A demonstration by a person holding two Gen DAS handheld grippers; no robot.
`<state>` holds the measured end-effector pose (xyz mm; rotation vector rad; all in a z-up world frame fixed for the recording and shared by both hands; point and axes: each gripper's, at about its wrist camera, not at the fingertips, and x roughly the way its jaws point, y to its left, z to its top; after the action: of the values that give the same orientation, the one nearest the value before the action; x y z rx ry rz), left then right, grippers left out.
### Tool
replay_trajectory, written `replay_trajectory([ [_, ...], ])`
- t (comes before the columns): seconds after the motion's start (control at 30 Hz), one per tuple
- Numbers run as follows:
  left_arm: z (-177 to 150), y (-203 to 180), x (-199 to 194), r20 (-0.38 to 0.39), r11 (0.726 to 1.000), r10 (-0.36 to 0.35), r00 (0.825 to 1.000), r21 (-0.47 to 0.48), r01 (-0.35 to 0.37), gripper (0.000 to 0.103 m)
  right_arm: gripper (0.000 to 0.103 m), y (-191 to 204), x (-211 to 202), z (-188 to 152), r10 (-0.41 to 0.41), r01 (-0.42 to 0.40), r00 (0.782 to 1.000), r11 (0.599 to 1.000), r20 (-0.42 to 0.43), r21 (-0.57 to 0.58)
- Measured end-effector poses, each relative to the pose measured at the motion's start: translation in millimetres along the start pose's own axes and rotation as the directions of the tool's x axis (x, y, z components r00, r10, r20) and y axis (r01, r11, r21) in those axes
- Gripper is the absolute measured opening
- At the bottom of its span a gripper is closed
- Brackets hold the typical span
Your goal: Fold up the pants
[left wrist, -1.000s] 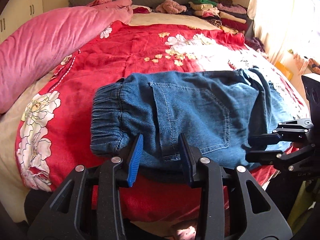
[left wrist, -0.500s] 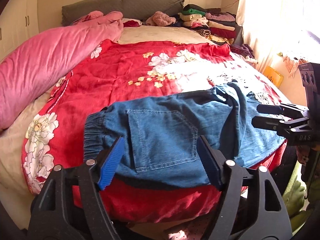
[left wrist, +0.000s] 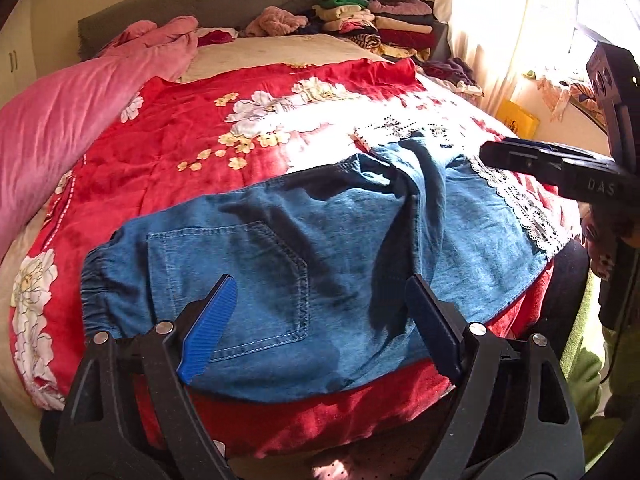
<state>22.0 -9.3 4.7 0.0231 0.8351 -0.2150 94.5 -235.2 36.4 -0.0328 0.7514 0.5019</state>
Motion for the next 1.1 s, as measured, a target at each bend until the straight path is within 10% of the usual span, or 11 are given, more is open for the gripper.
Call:
replay_trajectory([
  [0.43, 9.3, -39.0, 41.0, -0.091, 0.986, -0.163, 0.982, 0.015, 0.165, 0.079, 0.078, -18.6, 41.5, 47.2, -0.014, 0.014, 1.000, 1.000, -0.026, -0.001],
  [0.63, 18.5, -49.8, 65.1, -0.124, 0.970, -0.244, 0.962, -0.025, 0.243, 0.052, 0.078, -12.6, 86.6, 67.0, 0.024, -0.023, 0.995, 1.000, -0.095, 0.009],
  [0.77, 16.0, -54.6, 79.3, -0.132, 0.968, -0.251, 0.959, -0.030, 0.249, 0.012, 0.078, -8.8, 130.6, 74.3, -0.008, 0.008, 0.985, 1.000, -0.172, -0.002],
  [0.93, 6.0, -62.2, 83.0, -0.151, 0.962, -0.272, 0.950, -0.008, 0.274, 0.010, 0.078, -5.5, 178.0, 74.7, -0.105, 0.094, 0.967, 0.994, -0.231, -0.059],
  [1.1, 5.8, -60.0, 80.6, -0.148, 0.960, -0.280, 0.949, -0.011, 0.281, 0.010, 0.042, -20.4, 204.2, 69.5, -0.167, 0.156, 0.949, 0.986, -0.266, -0.060],
])
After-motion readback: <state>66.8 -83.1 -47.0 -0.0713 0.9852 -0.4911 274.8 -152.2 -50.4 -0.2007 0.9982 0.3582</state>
